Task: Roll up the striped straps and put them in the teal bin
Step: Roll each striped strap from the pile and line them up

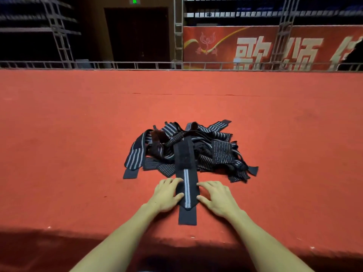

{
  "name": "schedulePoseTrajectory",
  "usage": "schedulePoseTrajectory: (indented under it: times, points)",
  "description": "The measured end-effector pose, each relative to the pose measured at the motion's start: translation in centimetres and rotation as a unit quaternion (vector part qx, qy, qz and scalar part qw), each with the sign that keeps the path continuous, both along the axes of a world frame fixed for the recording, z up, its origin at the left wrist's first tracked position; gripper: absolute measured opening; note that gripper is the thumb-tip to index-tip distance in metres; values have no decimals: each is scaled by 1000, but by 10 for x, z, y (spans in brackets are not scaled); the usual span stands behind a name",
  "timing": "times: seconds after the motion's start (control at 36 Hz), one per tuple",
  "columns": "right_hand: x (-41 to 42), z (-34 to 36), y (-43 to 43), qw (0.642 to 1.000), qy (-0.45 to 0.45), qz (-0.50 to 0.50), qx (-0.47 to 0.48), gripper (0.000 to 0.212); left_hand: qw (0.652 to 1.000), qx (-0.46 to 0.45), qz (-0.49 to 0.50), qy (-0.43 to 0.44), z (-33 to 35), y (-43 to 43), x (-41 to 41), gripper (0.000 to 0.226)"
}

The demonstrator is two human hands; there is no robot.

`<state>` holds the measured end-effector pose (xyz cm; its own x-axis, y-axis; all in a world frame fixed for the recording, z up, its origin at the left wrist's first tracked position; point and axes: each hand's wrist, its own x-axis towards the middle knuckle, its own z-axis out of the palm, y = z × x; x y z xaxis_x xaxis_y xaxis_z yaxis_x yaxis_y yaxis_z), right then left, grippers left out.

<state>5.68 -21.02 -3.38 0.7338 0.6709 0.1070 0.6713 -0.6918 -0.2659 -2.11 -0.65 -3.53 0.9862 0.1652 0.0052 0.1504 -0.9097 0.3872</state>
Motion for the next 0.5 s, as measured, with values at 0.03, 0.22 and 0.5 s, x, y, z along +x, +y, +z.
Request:
schedulePoseTrajectory:
  times: [0.03,0.22,0.5]
  points:
    - [-1,0,1,1000,3,5,0,49,1000,-21,-9,-9,-1,0,1,50]
    - [2,0,12,997,45,23,54,46,981,-177,-26,-81,-5,-2,4,51]
    - [-6,4,27,966,141,27,217,49,961,-270,-42,-37,4,1,-4,57]
